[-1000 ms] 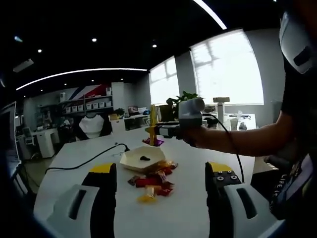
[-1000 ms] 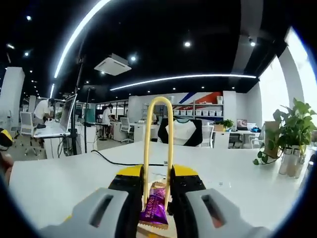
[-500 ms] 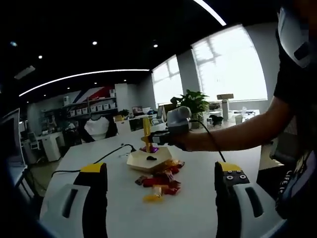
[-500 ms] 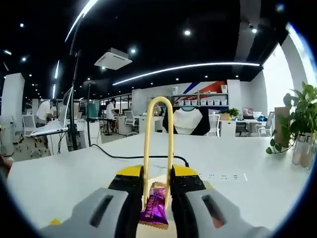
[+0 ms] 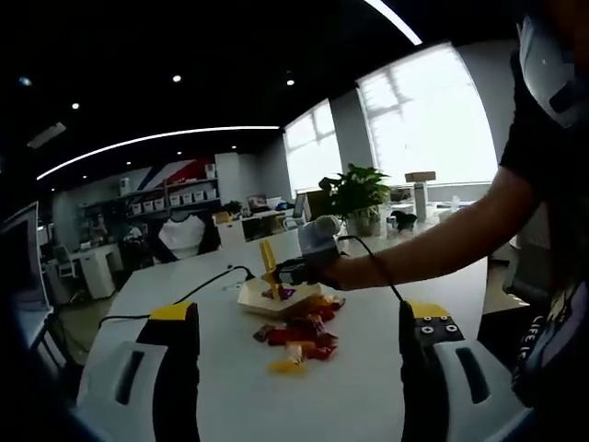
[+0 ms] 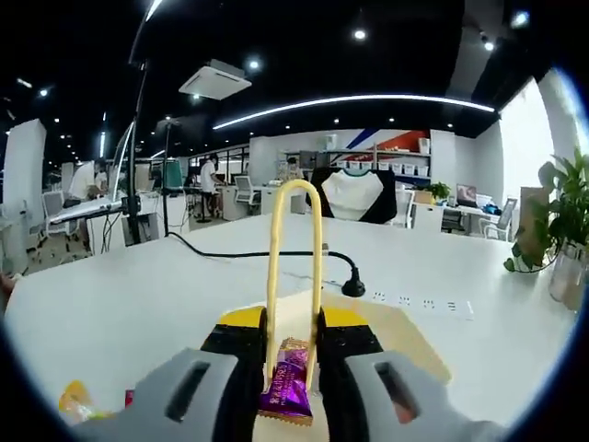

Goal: Place the target food into the container with the food tongs after gripping and lifting it, then release it inside without dropping or visibly crushing the food.

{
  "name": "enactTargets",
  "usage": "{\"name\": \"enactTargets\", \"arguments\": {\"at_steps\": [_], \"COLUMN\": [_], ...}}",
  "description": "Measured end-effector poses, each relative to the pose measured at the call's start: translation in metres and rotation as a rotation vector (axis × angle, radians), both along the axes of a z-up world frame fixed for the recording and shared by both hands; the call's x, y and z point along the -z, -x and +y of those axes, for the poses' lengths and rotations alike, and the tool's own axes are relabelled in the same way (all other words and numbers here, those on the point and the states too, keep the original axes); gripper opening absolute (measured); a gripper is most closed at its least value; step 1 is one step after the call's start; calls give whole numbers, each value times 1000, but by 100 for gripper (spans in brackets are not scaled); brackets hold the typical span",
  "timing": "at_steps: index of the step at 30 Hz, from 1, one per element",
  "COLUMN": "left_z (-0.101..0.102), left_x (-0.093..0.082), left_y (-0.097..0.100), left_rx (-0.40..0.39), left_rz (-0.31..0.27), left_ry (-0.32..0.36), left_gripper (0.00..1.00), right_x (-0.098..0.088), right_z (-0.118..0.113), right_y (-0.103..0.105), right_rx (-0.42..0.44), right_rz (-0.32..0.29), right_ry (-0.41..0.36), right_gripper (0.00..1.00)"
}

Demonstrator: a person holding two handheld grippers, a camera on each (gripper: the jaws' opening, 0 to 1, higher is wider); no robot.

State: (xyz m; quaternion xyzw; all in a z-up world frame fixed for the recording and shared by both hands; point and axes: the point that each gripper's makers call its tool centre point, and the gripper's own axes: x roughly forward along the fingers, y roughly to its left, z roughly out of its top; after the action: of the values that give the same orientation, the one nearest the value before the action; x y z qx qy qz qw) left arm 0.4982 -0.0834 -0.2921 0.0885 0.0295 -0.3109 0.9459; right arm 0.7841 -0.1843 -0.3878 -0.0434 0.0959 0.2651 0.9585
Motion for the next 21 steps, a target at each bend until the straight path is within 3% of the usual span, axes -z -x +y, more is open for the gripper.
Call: {"name": "enactTargets", "arguments": {"at_steps": [2, 6, 11, 21], "left_z": [3, 5, 6, 2], "left_x": [1, 3, 4, 4], "left_y": [-1, -1, 2, 3], "left_rx": [-17, -22, -19, -3], "left_rz": [10, 14, 13, 7], "left_ry": [3, 10, 10, 18], "left_gripper": [97, 98, 97, 96], "right_x": [0, -1, -16, -42], "right_z": [1, 5, 10, -6], "right_y": [2, 4, 8, 19], "right_rx": [-10, -23, -47, -66], "right_rz": [-15, 0, -59, -111], "right_ry": [32, 12, 41, 5], "right_gripper": [16, 17, 18, 19]}}
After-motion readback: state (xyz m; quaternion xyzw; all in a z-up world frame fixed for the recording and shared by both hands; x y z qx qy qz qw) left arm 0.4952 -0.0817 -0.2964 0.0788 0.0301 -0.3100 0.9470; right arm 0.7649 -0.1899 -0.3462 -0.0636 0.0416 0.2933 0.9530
